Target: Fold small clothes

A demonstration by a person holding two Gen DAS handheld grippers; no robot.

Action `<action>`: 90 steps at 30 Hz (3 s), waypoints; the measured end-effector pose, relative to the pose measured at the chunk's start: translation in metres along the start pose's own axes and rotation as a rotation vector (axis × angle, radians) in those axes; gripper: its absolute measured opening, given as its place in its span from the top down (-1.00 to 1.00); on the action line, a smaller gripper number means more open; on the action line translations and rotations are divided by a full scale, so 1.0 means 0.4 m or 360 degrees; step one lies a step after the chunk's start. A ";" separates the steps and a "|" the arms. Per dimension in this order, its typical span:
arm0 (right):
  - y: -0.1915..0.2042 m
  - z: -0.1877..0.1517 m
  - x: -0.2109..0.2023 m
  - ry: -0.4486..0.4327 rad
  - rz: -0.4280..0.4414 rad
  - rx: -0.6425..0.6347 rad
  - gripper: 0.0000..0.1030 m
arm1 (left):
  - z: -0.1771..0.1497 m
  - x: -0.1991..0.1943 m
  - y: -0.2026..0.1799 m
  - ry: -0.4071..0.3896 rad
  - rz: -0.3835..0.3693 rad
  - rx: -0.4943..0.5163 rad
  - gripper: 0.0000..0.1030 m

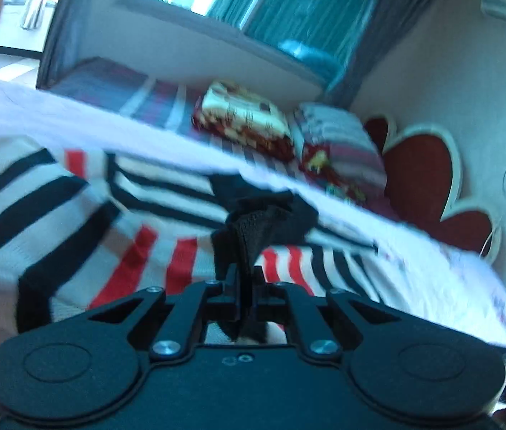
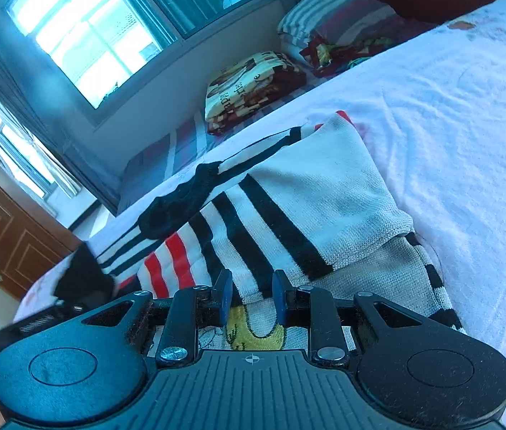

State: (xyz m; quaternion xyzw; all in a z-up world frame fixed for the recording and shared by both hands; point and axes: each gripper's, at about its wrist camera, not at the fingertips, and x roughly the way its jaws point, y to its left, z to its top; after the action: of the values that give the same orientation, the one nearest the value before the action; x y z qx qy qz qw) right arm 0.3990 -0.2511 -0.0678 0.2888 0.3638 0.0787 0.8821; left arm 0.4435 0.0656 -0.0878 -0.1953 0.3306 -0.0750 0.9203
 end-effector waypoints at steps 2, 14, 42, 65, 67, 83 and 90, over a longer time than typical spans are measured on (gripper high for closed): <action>-0.012 0.010 -0.001 0.0001 0.0042 0.0027 0.53 | -0.018 0.047 -0.016 0.0092 0.0021 0.0014 0.82; 0.062 0.013 0.039 0.0028 0.0324 0.0012 -0.39 | -0.064 -0.094 0.000 -0.0068 0.0053 0.0194 -0.11; 0.220 0.017 0.099 -0.0097 0.0071 -0.0434 0.89 | -0.045 -0.209 0.311 -0.0052 0.0331 0.0126 -0.04; 0.092 0.008 0.105 -0.0111 0.0058 -0.0371 0.89 | -0.033 -0.204 0.312 0.0032 0.0330 0.0217 -0.03; 0.098 0.010 0.113 -0.0112 0.0026 -0.0440 0.89 | -0.036 -0.201 0.307 0.0038 0.0342 0.0241 -0.05; 0.101 0.014 0.100 -0.0041 0.0097 -0.0551 0.88 | -0.009 -0.274 0.220 -0.0108 0.0188 0.0306 -0.04; 0.083 0.019 0.172 0.0097 -0.0135 -0.0547 0.88 | -0.014 -0.118 0.179 0.0115 0.0145 0.0406 -0.06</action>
State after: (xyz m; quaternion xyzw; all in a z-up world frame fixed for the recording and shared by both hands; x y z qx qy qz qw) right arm 0.4563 -0.2032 -0.0857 0.1157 0.3835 0.1113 0.9095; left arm 0.4042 0.1418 -0.0934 -0.0586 0.3598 -0.0817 0.9276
